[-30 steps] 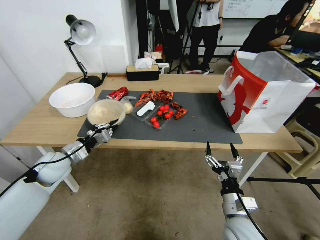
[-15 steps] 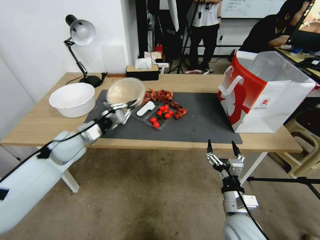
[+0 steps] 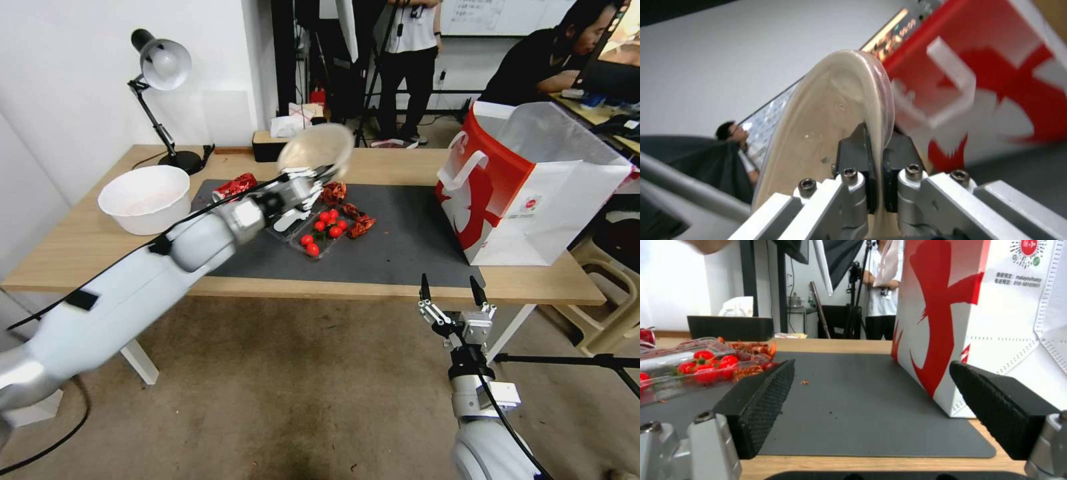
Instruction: Pick up the trash from the table and place it into the takeout bag.
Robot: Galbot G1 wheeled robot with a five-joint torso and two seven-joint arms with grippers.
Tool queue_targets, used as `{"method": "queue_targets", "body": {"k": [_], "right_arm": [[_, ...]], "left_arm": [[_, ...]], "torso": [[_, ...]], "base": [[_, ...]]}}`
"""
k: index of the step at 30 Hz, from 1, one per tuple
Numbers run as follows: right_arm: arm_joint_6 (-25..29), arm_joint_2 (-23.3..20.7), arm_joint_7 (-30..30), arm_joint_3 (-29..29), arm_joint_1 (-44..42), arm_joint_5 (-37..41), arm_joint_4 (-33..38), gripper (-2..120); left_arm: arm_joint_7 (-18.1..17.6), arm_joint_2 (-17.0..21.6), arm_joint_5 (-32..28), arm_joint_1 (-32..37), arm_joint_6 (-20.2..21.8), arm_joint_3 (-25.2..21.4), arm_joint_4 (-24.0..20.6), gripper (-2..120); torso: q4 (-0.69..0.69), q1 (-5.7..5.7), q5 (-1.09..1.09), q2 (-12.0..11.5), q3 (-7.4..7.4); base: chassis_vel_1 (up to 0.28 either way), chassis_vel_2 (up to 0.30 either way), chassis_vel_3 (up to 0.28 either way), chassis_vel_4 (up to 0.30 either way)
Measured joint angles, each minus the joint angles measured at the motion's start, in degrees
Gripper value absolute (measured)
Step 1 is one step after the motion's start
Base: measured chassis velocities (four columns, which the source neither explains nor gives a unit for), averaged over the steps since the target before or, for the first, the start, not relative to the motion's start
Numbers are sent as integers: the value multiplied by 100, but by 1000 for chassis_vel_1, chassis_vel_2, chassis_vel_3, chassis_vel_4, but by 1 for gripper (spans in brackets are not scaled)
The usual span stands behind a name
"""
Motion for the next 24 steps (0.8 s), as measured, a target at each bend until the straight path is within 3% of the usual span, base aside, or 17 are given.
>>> {"method": "queue_targets", "body": {"k": [5, 7, 8, 14, 24], "right_arm": [[-23, -4, 9, 12, 1, -2, 17, 92], [-38, 10, 10, -1, -3, -23, 32, 95], [-38, 10, 10, -1, -3, -23, 32, 95], [-53, 4, 9, -30, -2, -52, 14, 100], [-59, -15, 9, -58, 34, -64, -52, 100]], "left_arm": [[-65, -556, -194, -535, 90, 358, 290, 1], [-99, -971, -334, -1004, 102, 628, 594, 1], [-99, -971, -334, -1004, 102, 628, 594, 1], [-167, -1840, -489, -1722, 113, 942, 1208, 1], [-276, -2696, -800, -2161, 140, 1211, 1737, 1]], "torso": [[-1, 0, 2, 0, 0], [1, 0, 0, 1, 0], [1, 0, 0, 1, 0], [-1, 0, 1, 1, 0], [1, 0, 0, 1, -1]], "base": [[0, 0, 0, 0], [0, 0, 0, 0], [0, 0, 0, 0], [0, 0, 0, 0], [0, 0, 0, 0]]}}
